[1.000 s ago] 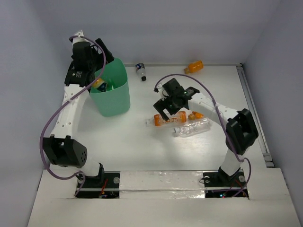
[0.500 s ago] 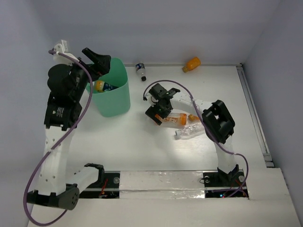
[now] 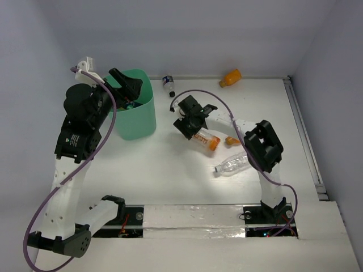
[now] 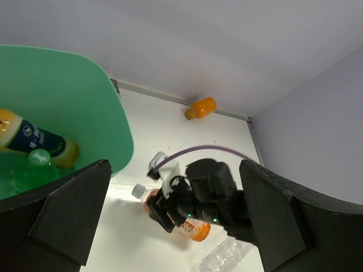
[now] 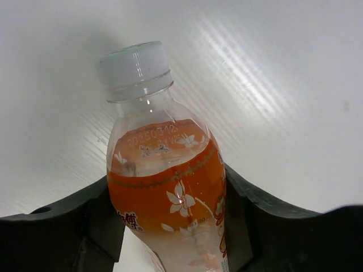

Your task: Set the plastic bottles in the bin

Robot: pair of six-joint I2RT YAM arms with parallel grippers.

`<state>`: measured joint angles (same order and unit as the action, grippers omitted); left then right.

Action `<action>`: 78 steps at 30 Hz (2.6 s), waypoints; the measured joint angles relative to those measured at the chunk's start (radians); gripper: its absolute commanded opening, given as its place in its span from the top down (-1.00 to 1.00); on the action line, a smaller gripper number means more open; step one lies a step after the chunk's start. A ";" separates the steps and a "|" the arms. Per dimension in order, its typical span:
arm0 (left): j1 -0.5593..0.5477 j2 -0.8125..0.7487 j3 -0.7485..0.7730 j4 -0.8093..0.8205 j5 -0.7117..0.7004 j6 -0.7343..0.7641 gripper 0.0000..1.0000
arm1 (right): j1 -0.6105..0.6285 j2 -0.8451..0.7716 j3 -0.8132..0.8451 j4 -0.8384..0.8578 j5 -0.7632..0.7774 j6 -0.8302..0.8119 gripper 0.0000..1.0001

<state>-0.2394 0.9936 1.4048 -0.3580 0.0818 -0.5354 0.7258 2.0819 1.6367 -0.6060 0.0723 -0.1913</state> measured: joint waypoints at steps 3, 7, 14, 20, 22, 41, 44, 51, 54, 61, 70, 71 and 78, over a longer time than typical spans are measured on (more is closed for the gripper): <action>-0.008 -0.002 0.000 -0.002 0.015 -0.002 -0.85 | 0.000 -0.084 -0.014 0.051 -0.001 0.039 0.05; -0.019 -0.014 0.000 -0.009 0.029 -0.002 -0.74 | 0.000 -0.275 -0.055 0.103 -0.011 0.111 0.05; -0.023 -0.019 0.087 -0.036 0.039 -0.006 -0.71 | 0.000 -0.472 0.080 0.232 -0.151 0.323 0.02; -0.035 -0.029 0.205 -0.010 0.052 -0.020 -0.70 | 0.013 -0.408 0.262 0.502 -0.241 0.579 -0.04; -0.043 -0.038 0.206 0.008 0.075 -0.029 -0.69 | 0.027 -0.327 0.356 0.587 -0.237 0.665 -0.04; -0.124 -0.045 0.197 0.068 0.190 -0.042 -0.59 | 0.138 0.161 0.771 0.603 0.035 0.860 -1.00; -0.141 -0.024 0.194 0.080 0.216 -0.038 -0.12 | 0.129 0.033 0.659 0.623 0.059 0.834 -0.95; -0.369 0.061 0.129 0.088 0.190 0.037 1.00 | -0.024 -0.492 0.013 0.761 0.138 0.858 1.00; -0.547 0.128 0.064 0.090 0.112 0.084 1.00 | -0.144 -0.711 -0.270 0.746 0.201 0.881 1.00; -0.794 0.419 -0.073 0.098 0.017 0.196 -0.23 | -0.382 -1.132 -0.617 0.498 0.339 0.912 0.78; -0.882 0.771 0.021 0.142 0.044 0.316 -0.80 | -0.652 -1.316 -0.761 0.281 0.338 0.925 -0.77; -0.882 0.811 0.050 0.142 0.052 0.326 -0.82 | -0.668 -1.315 -0.764 0.261 0.332 0.921 -0.80; -0.882 1.015 0.198 0.158 0.109 0.382 -0.91 | -0.740 -1.357 -0.768 0.190 0.283 0.875 -0.89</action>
<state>-1.1210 2.0083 1.6032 -0.1997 0.1909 -0.1535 -0.0139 0.7250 0.8684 -0.4160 0.3553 0.6842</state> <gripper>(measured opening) 0.949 0.940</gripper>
